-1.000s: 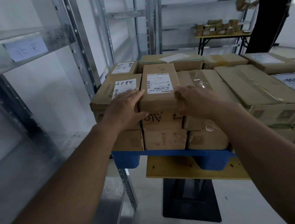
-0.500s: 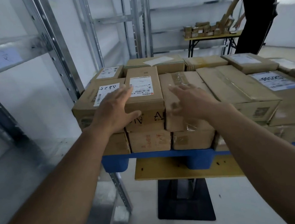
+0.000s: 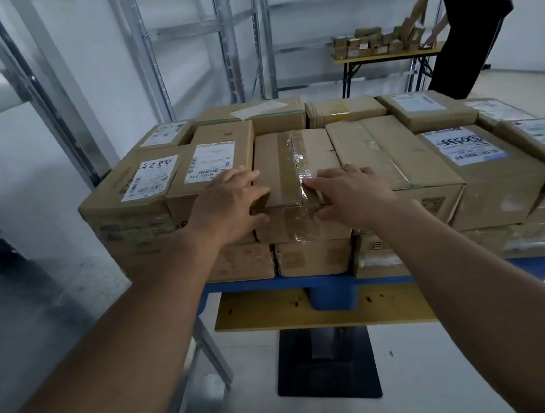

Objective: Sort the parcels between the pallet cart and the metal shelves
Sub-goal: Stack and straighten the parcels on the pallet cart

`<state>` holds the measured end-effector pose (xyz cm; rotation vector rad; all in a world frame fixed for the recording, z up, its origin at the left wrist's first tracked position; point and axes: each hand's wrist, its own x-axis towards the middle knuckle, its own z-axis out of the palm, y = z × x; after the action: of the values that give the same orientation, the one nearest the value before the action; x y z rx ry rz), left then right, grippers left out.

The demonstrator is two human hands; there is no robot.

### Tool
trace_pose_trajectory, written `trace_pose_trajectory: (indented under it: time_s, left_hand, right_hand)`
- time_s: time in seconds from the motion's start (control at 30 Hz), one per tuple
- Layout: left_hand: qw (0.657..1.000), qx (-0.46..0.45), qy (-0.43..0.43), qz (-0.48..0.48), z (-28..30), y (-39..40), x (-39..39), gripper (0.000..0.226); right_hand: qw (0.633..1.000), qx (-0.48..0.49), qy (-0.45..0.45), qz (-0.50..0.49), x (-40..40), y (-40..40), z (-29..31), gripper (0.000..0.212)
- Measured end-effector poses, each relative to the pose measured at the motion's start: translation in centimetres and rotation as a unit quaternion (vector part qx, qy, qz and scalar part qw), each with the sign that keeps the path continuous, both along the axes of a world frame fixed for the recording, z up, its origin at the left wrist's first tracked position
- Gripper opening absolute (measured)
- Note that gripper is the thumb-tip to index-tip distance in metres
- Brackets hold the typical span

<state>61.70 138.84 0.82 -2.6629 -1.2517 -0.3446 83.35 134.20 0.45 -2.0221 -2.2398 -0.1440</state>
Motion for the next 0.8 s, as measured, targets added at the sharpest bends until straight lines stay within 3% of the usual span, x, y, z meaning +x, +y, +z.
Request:
trace_pose_trajectory:
  time_s: [0.27,0.43,0.8]
  left_hand:
    - [0.999,-0.027,0.015,0.026,0.8,-0.4,0.7,0.068]
    - [1.0,-0.008,0.014,-0.006,1.0,-1.5,3.7,0.076]
    - [0.997,-0.029,-0.009,-0.065,-0.4,-3.1,11.7,0.064]
  right_hand:
    - [1.0,-0.004,0.019,0.014,0.6,-0.3,0.5,0.074]
    - [0.999,0.02,0.031,0.013,2.0,-0.9,1.0,0.077]
    - [0.997,-0.015,0.015,-0.068,10.1,-4.2,1.1,0.072]
